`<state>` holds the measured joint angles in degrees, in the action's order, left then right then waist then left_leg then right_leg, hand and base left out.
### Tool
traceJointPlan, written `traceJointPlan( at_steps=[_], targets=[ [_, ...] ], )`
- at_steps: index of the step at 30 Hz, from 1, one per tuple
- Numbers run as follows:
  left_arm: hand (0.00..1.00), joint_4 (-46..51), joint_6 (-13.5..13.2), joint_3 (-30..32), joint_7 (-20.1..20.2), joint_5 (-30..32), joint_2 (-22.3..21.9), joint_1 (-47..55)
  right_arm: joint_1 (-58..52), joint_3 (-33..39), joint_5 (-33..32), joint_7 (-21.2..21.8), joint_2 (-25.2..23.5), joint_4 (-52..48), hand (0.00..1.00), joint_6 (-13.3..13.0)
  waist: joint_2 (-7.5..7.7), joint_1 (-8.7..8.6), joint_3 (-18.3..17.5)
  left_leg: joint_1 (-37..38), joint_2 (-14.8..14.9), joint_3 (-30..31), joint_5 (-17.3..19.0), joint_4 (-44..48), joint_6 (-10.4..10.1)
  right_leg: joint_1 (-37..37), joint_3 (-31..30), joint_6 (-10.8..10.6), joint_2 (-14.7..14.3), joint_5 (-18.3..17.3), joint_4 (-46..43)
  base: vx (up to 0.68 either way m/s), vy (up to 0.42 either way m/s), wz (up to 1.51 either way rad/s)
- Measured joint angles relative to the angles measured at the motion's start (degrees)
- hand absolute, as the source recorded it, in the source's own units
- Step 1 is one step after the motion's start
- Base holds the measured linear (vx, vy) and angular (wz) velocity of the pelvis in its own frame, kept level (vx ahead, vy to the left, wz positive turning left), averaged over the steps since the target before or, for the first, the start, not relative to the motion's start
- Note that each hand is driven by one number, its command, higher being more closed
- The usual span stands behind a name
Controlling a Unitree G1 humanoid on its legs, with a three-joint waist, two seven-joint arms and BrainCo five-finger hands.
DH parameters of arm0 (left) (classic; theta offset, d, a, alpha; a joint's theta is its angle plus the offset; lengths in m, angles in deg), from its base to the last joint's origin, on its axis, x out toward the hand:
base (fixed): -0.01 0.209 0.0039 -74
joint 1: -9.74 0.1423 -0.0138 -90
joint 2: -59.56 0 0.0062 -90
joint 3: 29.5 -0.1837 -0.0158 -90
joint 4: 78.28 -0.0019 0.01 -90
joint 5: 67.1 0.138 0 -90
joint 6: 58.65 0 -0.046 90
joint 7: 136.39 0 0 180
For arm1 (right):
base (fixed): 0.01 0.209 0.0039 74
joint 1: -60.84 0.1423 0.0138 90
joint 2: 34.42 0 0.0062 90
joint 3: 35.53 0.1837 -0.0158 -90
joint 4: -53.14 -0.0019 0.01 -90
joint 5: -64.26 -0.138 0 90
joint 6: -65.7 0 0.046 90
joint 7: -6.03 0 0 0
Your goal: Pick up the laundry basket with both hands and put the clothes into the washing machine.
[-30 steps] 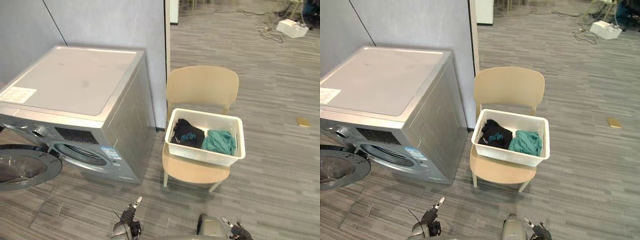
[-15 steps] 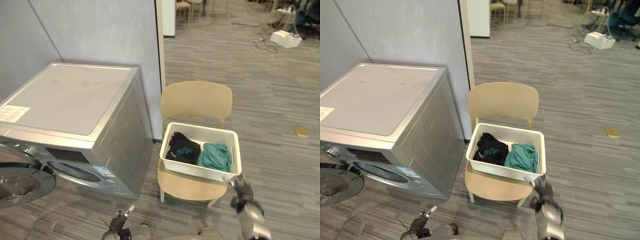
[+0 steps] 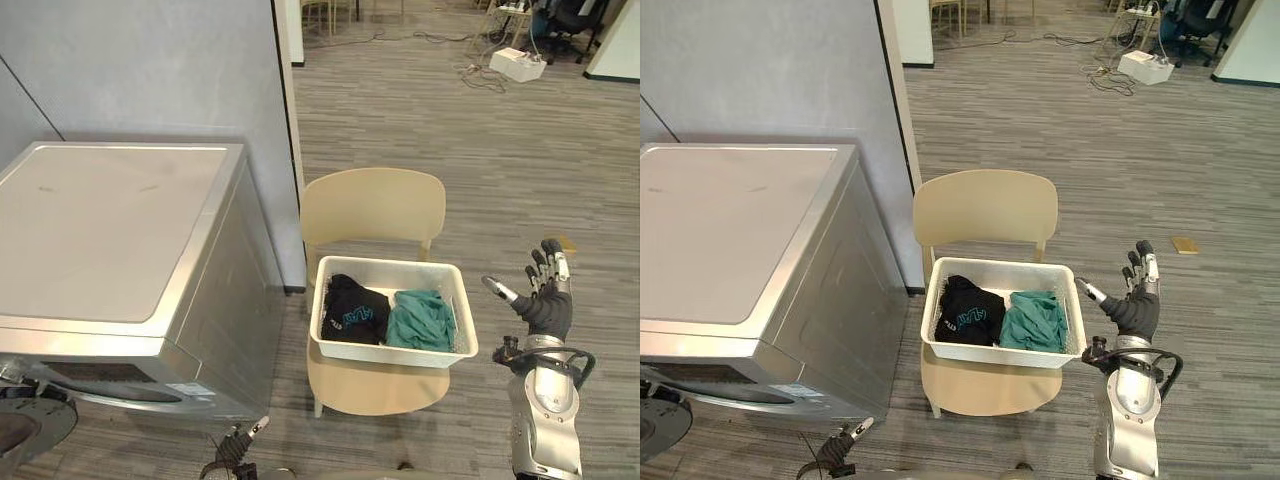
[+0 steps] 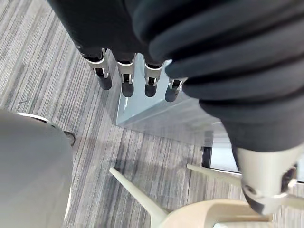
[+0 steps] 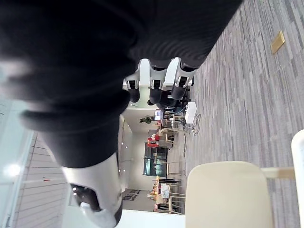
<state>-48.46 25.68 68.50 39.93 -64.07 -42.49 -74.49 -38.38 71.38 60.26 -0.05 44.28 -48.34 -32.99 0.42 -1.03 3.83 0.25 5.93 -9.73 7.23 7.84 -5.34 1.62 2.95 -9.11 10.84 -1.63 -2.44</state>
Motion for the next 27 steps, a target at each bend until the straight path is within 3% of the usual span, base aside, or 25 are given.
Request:
traceJointPlan(
  at_steps=[3,6,8,10,16,23,27],
  targets=[
    [0.00,0.1,0.0,-1.8,0.4,0.5,0.4,0.0,2.0,-1.8,3.3,0.2,6.1,3.1,0.00,0.4,0.25,0.19,0.2,-0.4,0.0,0.1,-0.5,-0.6,-0.1,-0.2,0.1,-0.1,-0.1,1.0,1.1,-0.04,-0.003,-0.02],
    [0.00,1.0,-0.4,-4.1,1.3,0.5,1.9,-0.8,12.1,-8.7,5.5,1.2,14.7,11.9,0.00,0.5,1.81,0.33,1.6,-3.4,-0.1,1.4,-3.0,-2.2,0.0,-2.8,1.0,0.1,-0.3,2.1,1.6,-0.10,-0.023,0.16],
    [0.00,1.8,-0.5,-4.1,1.2,0.5,2.1,-1.2,17.3,-12.2,5.9,1.7,17.4,16.8,0.00,0.7,2.27,0.62,3.1,-4.3,0.1,2.1,-3.7,-2.2,-0.2,-3.4,1.7,0.3,-0.6,2.7,1.7,-0.12,-0.027,0.19],
    [0.00,2.7,-1.0,-4.1,1.2,0.3,2.0,-3.6,28.3,-19.6,6.2,4.0,22.0,27.0,0.00,1.1,2.65,3.04,6.9,-6.8,0.9,3.2,-4.4,-1.5,-0.3,-5.1,1.9,0.7,-1.4,4.2,1.6,-0.21,-0.022,0.16],
    [0.00,6.8,-2.0,-3.9,0.7,-3.2,2.5,-7.0,45.8,-28.9,6.5,6.1,25.5,42.2,0.00,2.6,2.02,6.79,15.2,-13.6,2.2,6.7,-4.7,2.6,-0.6,-8.4,3.4,1.4,-3.1,7.0,1.5,-0.15,-0.003,0.18],
    [0.00,6.1,-1.3,-4.1,-0.7,-4.6,5.5,-6.9,54.7,-31.6,8.2,6.4,28.6,50.9,0.00,3.5,1.97,7.89,21.6,-17.4,3.1,8.0,-5.4,2.5,-0.6,-12.2,3.5,1.9,-4.0,9.4,1.4,-0.08,0.004,-0.03],
    [0.00,5.9,-1.0,-5.8,-1.9,-4.6,6.1,-6.6,58.5,-31.7,13.4,6.2,29.5,55.5,0.00,5.2,1.97,8.17,22.1,-20.5,3.1,8.3,-7.2,2.3,-0.8,-15.5,3.9,2.2,-4.3,10.0,1.4,-0.01,0.000,0.02]
  ],
)
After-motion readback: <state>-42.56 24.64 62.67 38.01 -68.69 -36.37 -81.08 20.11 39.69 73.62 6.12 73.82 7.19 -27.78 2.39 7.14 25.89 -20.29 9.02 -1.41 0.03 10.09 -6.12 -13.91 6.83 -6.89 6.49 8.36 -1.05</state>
